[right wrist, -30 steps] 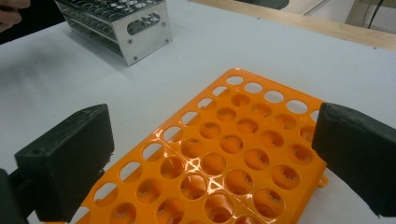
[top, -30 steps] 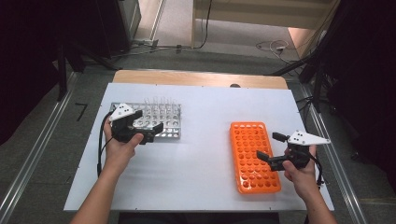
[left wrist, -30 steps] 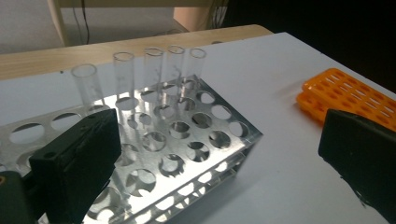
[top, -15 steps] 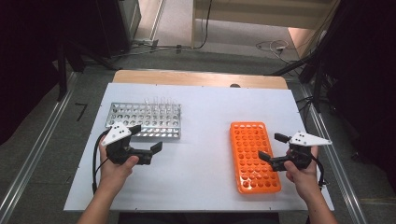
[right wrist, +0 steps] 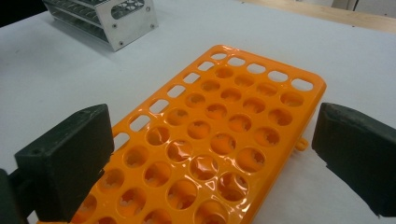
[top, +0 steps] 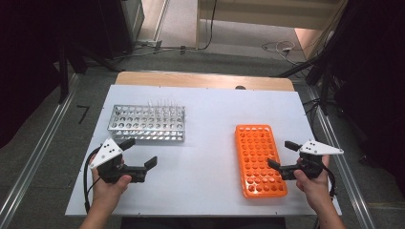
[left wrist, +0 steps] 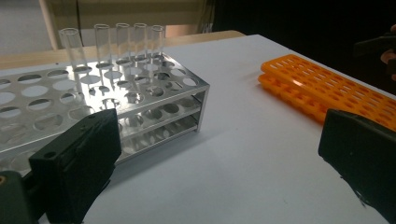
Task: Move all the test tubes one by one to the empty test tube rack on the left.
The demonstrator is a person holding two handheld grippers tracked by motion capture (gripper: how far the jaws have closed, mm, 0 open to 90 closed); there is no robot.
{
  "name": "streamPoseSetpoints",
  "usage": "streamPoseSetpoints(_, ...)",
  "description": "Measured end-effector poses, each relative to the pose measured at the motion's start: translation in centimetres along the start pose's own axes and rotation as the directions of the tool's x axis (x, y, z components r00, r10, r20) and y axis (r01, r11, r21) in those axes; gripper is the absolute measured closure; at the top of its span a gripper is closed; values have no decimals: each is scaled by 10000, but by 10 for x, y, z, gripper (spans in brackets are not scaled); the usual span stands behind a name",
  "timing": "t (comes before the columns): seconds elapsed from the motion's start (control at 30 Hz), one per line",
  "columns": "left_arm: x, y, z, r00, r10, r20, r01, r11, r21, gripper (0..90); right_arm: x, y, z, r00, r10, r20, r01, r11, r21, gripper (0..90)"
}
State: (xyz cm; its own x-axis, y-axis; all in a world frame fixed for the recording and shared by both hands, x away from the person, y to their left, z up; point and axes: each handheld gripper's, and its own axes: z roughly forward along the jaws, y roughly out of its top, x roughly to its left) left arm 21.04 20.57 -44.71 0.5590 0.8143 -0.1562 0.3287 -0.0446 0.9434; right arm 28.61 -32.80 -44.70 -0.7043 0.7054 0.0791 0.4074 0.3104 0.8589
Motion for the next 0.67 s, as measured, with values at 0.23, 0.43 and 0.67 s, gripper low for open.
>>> streamPoseSetpoints(0.23,9,-5,-20,9996,-258,117,266,9967,-760,0,5,-13,-10,10000,-46,71,47,10000,-69,0)
streamPoseSetpoints(0.43,14,-11,-20,9996,-285,65,289,9971,-711,0,0,-20,-18,9995,186,244,-181,9996,-201,0)
streamPoseSetpoints(0.67,17,-12,-18,9988,-485,43,486,9967,-646,0,-2,-18,-17,9995,237,229,-231,9994,-261,0)
